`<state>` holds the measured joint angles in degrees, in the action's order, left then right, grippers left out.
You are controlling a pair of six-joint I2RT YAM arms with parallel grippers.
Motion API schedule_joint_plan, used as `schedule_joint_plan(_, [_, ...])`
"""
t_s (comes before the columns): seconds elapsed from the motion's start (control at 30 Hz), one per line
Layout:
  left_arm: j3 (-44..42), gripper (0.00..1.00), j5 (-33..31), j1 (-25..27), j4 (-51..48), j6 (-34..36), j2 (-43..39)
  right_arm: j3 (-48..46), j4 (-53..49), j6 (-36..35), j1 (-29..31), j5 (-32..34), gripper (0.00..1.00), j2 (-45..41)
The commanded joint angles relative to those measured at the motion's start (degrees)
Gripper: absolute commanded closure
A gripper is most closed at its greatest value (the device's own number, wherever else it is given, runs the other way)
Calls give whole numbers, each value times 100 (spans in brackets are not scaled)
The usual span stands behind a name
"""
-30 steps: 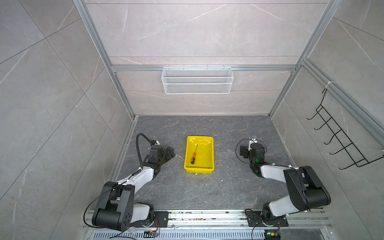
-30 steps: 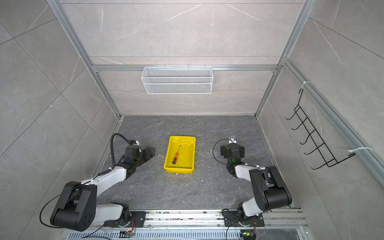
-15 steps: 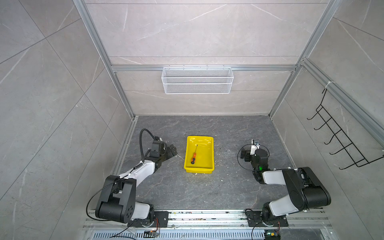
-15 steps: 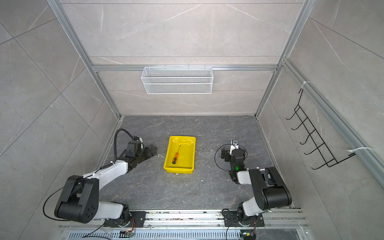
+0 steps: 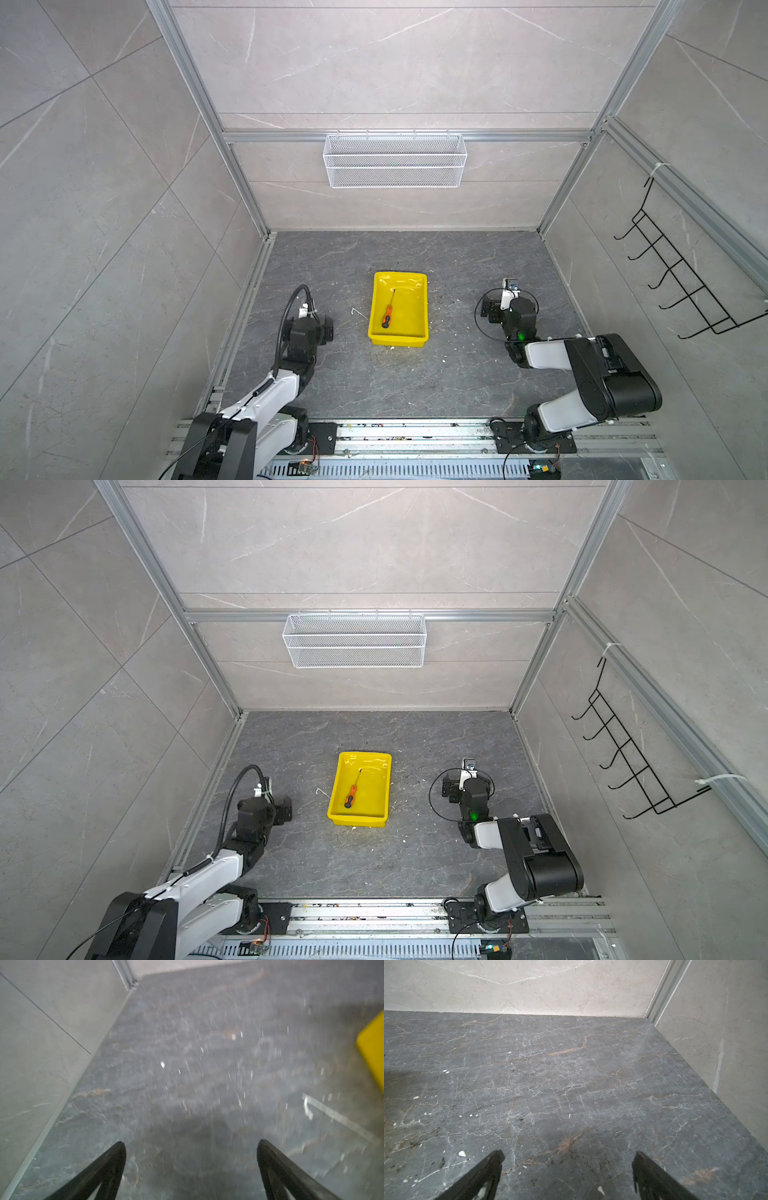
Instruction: Put the screwdriver in the bin
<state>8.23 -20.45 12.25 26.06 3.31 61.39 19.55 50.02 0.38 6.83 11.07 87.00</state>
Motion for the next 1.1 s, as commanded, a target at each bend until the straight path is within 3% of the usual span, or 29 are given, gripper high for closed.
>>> schedule_joint_plan(0.0, [102, 0, 73, -5, 1720, 928, 164, 58, 138, 23, 20, -35, 0, -8])
schedule_joint_plan(0.1, [536, 0, -203, -99, 1207, 648, 451, 56, 127, 18, 29, -32, 0, -8])
schedule_joint_plan(0.23, [548, 0, -574, -329, 2152, 179, 1030, 57, 135, 22, 29, -33, 0, -8])
schedule_joint_plan(0.4, [648, 0, -158, -690, 2630, -224, 1590, 58, 132, 23, 31, -32, 0, -8])
schedule_joint_plan(0.53, [858, 0, 172, -1010, 3534, -207, 2742, 57, 133, 22, 31, -26, 0, -8])
schedule_joint_plan(0.6, [1052, 0, 409, -1095, 2501, -457, 2372, 57, 131, 24, 26, -30, 0, -8])
schedule_joint_plan(0.67, [1066, 0, 514, -1146, 2838, -337, 2579, 54, 135, 26, 22, -27, 0, -8])
schedule_joint_plan(0.73, [1122, 0, 590, -1154, 2437, -402, 2444, 57, 131, 19, 31, -32, 1, -8])
schedule_joint_plan(1.07, [1098, 0, 575, -1155, 2531, -391, 2469, 96, 101, 25, 28, -42, 0, 19])
